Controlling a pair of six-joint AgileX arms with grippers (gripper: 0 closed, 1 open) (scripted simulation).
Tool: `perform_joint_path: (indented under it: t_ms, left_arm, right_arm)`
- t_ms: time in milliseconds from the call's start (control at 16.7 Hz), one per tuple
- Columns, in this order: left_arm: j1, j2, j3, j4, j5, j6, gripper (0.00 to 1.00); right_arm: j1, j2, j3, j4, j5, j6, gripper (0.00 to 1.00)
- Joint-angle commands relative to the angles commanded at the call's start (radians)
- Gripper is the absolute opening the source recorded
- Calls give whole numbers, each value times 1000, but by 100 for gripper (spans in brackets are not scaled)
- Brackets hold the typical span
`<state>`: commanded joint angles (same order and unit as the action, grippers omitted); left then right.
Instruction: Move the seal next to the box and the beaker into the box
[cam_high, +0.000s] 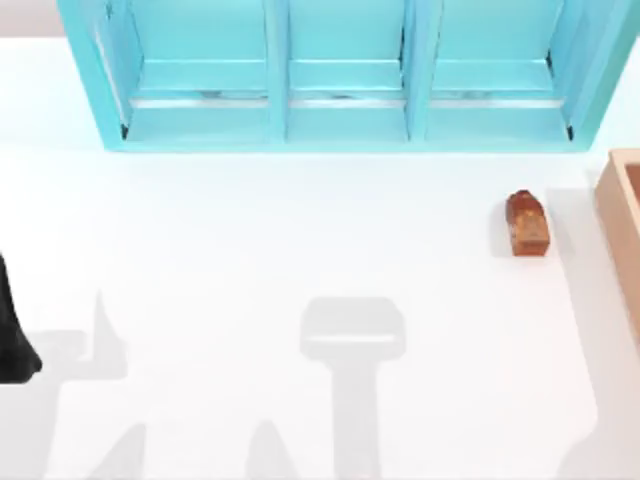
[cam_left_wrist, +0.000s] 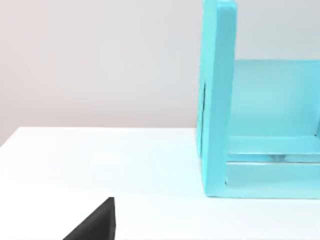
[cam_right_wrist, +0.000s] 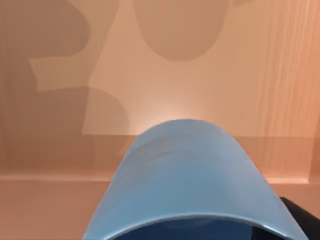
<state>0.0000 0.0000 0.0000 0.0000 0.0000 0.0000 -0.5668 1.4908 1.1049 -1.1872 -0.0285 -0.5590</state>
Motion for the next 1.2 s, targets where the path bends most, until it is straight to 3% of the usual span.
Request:
perform_joint_path:
  t_ms: [480, 780, 1200]
  left_arm:
    - [0, 0, 0, 0, 0, 0, 100]
    - [0, 0, 0, 0, 0, 0, 100]
    - [0, 0, 0, 0, 0, 0, 100]
  right_arm:
    - [33, 42, -196, 249, -4, 34, 0]
    - [35, 47, -216, 268, -2, 37, 0]
    - [35, 47, -216, 268, -2, 37, 53]
